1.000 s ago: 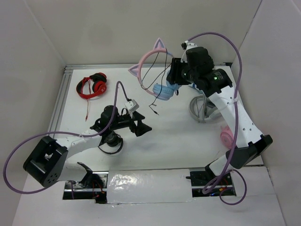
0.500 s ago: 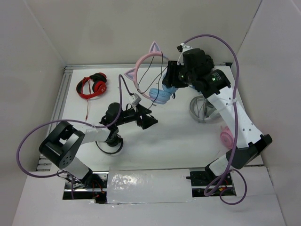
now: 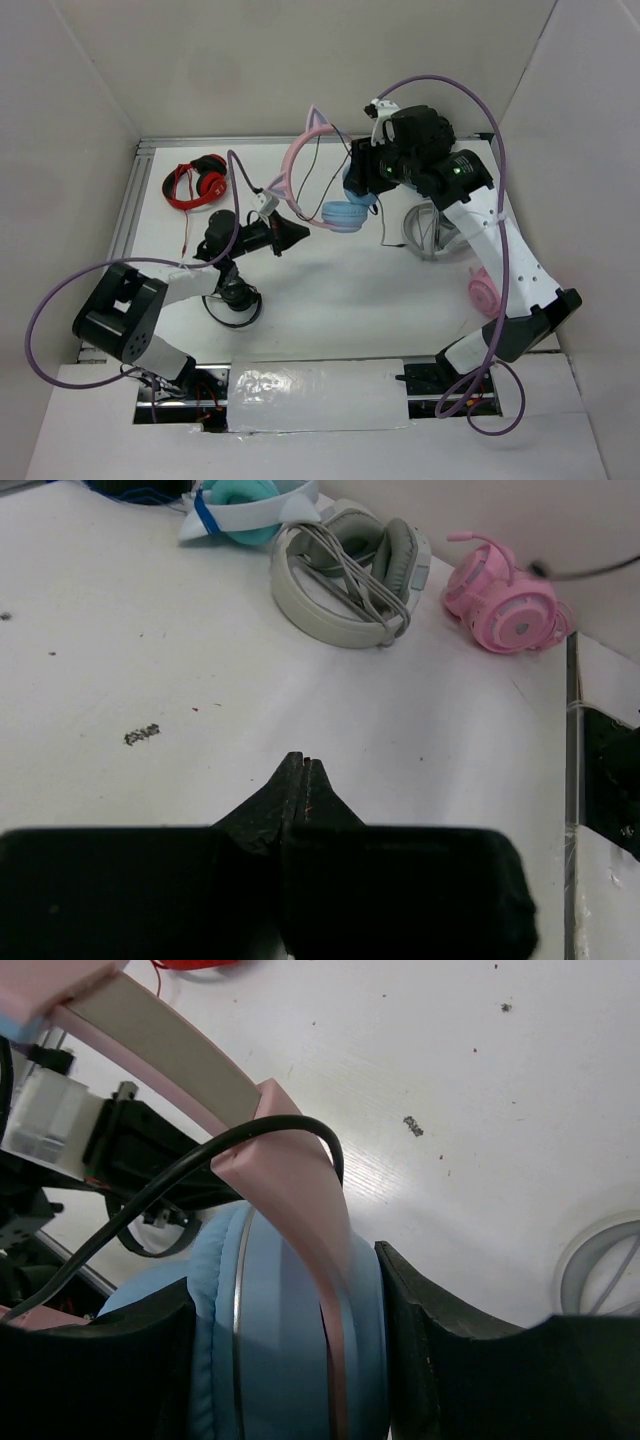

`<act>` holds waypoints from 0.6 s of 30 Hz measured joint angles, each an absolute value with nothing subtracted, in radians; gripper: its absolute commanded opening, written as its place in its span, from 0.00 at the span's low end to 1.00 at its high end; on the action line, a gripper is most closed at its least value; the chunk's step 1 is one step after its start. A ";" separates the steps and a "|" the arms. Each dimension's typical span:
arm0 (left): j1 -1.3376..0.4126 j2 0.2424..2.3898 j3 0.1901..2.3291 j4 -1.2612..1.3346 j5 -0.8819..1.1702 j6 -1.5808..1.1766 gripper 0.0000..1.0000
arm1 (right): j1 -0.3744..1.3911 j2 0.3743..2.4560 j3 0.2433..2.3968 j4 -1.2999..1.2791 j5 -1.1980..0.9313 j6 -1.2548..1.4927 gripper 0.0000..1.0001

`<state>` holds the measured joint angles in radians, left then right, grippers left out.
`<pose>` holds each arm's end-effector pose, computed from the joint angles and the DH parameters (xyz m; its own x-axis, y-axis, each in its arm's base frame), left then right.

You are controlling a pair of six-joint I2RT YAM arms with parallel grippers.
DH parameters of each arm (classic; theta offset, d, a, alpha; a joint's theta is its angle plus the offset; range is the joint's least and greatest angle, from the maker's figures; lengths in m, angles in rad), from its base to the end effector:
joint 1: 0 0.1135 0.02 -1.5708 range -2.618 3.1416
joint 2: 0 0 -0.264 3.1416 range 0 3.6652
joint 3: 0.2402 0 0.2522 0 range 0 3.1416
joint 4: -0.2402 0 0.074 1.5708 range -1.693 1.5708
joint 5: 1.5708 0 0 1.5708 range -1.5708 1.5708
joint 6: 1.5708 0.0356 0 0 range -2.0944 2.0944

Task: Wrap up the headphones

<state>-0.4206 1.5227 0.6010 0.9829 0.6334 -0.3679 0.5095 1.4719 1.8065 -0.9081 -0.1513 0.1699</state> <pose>0.2704 -0.1440 0.2246 -0.2602 -0.2012 -0.9444 0.8304 0.4525 -0.3252 0.2569 0.1497 0.4541 -0.5671 -0.1253 -0.8141 -0.5041 0.8345 0.2226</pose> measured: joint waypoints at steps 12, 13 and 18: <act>-0.407 1.428 0.552 0.918 0.748 -0.309 0.99 | 0.490 1.479 1.818 -0.913 -0.126 0.170 0.00; -0.407 1.421 0.539 0.919 0.760 -0.307 0.99 | 0.490 1.483 1.825 -0.914 -0.123 0.176 0.00; -0.407 1.404 0.521 0.927 0.843 -0.271 0.99 | 0.491 1.488 1.842 -0.920 -0.091 0.223 0.00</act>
<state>-0.4068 1.4036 0.5209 0.9272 0.8429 -0.2714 0.4911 1.4879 1.8420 -0.9203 -0.0914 0.2230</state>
